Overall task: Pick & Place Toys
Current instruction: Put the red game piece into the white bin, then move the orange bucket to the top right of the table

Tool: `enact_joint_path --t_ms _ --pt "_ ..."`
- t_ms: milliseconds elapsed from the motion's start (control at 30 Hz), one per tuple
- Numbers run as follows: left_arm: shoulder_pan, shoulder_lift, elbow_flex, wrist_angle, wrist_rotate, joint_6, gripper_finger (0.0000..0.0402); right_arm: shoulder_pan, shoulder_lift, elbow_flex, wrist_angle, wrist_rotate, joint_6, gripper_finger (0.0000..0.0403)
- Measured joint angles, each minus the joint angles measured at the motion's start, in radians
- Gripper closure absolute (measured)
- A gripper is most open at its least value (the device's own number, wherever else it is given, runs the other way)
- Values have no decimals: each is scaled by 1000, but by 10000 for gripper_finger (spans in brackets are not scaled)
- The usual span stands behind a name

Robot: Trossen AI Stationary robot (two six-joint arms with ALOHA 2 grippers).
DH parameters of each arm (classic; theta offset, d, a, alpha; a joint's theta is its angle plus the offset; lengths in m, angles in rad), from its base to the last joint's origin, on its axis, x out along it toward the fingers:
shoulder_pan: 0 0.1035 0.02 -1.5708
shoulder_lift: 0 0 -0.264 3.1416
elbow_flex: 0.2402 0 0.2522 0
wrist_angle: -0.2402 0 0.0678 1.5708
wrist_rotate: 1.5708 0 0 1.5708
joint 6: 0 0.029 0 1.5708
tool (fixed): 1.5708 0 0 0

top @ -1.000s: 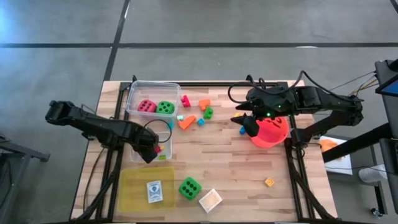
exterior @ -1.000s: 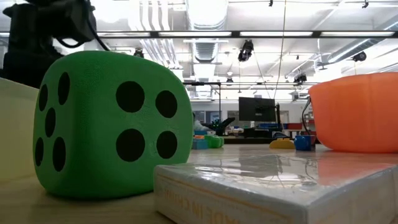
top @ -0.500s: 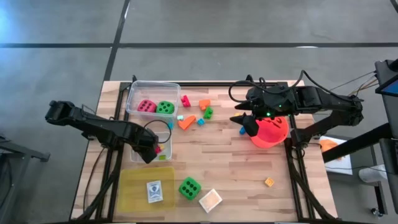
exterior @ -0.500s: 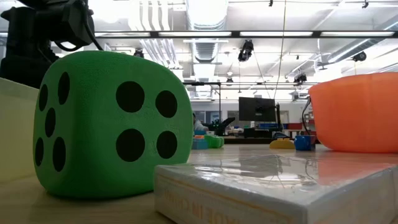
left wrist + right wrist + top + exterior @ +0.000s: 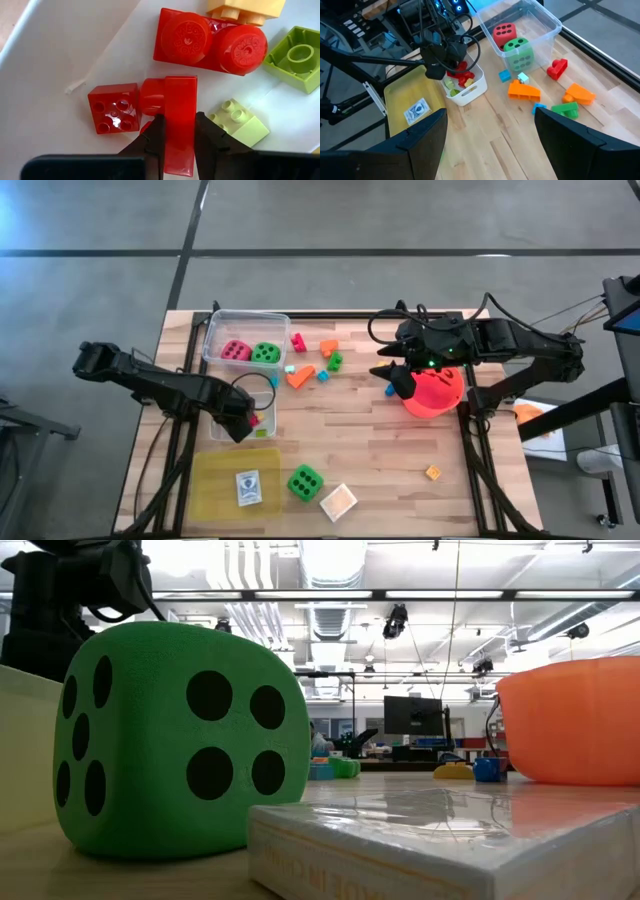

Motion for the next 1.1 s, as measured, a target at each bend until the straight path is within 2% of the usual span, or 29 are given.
enact_joint_path --t_ms 600,1100 --pt "0 0 4 13 56 -7 175 0 0 0 0 1 0 110" --pt "0 -3 173 -56 64 29 163 0 3 0 5 6 25 110"
